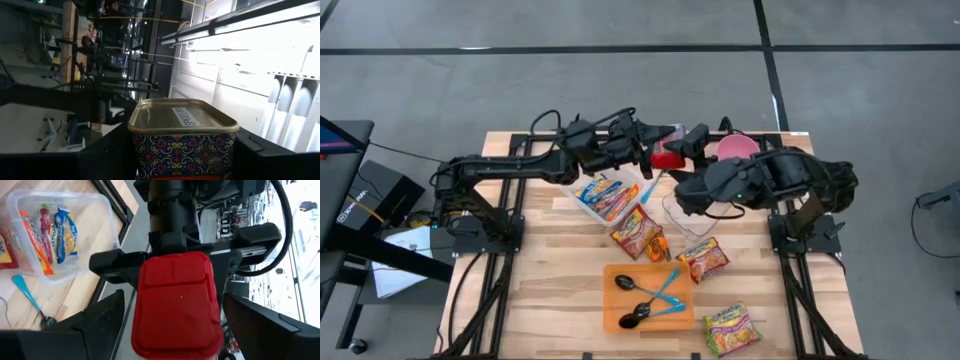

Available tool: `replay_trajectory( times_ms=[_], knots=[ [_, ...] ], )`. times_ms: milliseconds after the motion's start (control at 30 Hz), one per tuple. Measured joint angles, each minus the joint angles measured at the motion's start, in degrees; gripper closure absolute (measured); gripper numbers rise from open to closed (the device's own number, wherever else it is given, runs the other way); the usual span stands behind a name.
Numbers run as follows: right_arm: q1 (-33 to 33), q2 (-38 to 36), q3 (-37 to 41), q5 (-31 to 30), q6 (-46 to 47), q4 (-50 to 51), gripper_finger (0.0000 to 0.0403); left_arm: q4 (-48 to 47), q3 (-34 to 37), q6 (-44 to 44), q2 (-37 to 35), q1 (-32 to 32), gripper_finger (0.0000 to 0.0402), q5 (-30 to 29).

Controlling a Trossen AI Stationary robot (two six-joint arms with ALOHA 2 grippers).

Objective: Pick & Place Food Item
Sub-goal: Put the red seasoning can into the transparent bin

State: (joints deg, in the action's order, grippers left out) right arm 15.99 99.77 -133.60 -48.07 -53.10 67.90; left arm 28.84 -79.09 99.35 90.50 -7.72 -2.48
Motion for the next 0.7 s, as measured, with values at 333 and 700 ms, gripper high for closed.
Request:
replay_trajectory(
  times_ms=[333,700],
  knots=[
    [0.03,2.15,0.02,-3.08,0.11,-1.31,0.0097,-0.39,0.0,-0.02,-0.02,0.72,0.0214,0.88],
    [1.09,2.82,0.02,-6.58,0.58,-0.58,0.0177,-0.4,0.0,-0.33,-0.02,0.52,0.0214,0.79]
  ],
)
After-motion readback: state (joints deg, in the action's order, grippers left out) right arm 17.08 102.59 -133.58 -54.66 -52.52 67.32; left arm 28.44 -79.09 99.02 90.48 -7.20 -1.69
